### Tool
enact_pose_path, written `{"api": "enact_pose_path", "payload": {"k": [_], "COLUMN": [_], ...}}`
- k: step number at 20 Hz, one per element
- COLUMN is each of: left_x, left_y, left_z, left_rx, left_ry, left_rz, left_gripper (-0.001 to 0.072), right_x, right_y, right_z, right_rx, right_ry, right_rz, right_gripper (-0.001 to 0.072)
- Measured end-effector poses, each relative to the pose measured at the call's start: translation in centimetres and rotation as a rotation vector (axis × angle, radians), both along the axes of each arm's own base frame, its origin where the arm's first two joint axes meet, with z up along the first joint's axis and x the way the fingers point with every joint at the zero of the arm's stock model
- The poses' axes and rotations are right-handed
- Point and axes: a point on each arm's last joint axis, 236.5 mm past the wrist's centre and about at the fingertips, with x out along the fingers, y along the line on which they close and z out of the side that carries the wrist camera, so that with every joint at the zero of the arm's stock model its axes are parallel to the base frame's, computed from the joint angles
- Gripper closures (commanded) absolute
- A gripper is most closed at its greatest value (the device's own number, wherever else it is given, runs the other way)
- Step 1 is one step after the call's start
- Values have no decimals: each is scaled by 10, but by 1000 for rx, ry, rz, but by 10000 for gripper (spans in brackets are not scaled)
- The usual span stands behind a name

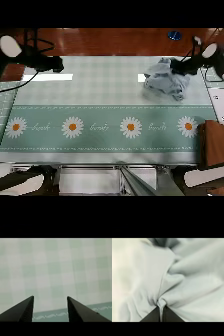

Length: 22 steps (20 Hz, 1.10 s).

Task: Fold the shirts.

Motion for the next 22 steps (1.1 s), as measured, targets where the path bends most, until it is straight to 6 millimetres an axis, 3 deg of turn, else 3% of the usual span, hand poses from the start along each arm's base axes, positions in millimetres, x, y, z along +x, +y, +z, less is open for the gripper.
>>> {"api": "enact_pose_path", "payload": {"k": [4,7,9,10,12,15,18,21,22], "left_x": [-76,-116,-129,-134,-136,-136,-139,-142,-143], "left_y": [-10,-5,4,7,9,8,7,5,4], "left_z": [-32,-52,-55,-53,-42,-24,-15,-13,-13], "left_rx": [-104,-127,-140,-154,-191,-228,-247,-254,-257], "left_ry": [112,118,93,80,28,-53,-85,-85,-82], "left_rz": [11,31,65,81,105,119,120,116,113], "left_gripper": [200,200,200,200,200,200,200,200,200], "right_x": [0,-34,-67,-83,-114,-143,-150,-154,-158], "right_y": [41,73,94,106,138,203,267,327,347], "right_z": [165,271,310,318,313,263,178,81,54], "right_rx": [-31,-51,-58,-61,-60,-33,9,69,103], "right_ry": [-338,-553,-619,-621,-579,-452,-288,-111,-63], "right_rz": [113,195,257,297,410,594,698,729,734], "right_gripper": [693,693,693,693,693,693,693,684,505]}}
